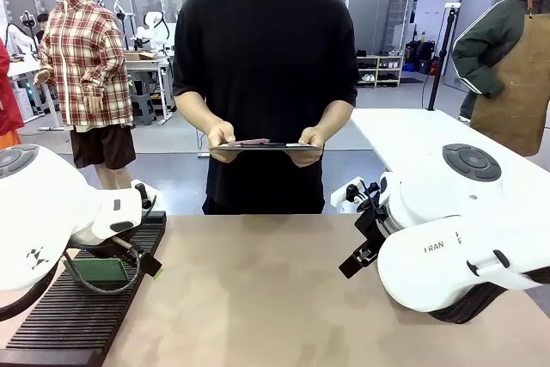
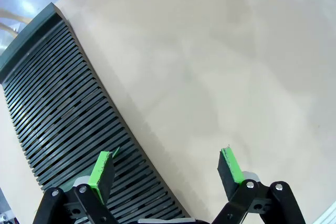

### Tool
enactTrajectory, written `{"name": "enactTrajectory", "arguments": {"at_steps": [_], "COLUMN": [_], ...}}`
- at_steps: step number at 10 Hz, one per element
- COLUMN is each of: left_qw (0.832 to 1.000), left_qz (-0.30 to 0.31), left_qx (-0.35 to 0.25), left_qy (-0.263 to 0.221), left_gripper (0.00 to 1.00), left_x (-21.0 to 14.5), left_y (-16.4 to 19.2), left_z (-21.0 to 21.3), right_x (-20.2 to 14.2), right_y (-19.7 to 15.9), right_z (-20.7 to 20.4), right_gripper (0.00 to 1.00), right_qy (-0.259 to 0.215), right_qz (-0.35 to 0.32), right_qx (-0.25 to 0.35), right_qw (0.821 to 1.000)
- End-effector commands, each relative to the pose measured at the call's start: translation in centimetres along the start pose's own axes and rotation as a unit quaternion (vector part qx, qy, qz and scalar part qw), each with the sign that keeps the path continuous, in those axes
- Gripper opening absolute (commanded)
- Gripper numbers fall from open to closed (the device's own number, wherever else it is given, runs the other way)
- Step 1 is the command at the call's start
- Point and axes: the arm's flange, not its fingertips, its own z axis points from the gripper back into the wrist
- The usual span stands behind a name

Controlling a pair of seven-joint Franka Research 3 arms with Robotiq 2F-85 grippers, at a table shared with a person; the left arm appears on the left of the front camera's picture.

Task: Inspect the PCB.
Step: Pick up the Blank PCB and present it to the human.

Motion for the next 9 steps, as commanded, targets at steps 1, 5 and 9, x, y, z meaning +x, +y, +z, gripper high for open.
{"name": "enactTrajectory", "arguments": {"at_steps": [1, 5, 9], "left_qw": [0.999, 0.984, 0.925], "left_qz": [-0.023, 0.011, 0.123], "left_qx": [0.004, -0.156, -0.358], "left_qy": [0.028, 0.085, 0.028], "left_gripper": [1.00, 1.00, 1.00], "left_x": [1.1, 2.2, -3.1], "left_y": [0.5, 4.4, 10.7], "left_z": [1.4, 7.4, 14.7], "right_x": [1.3, 2.1, -4.0], "right_y": [-0.7, -5.4, -11.4], "right_z": [2.2, 9.0, 15.6], "right_gripper": [1.00, 1.00, 1.00], "right_qy": [0.003, 0.018, -0.023], "right_qz": [0.001, -0.061, -0.188], "right_qx": [0.032, 0.203, 0.433], "right_qw": [0.999, 0.977, 0.881]}}
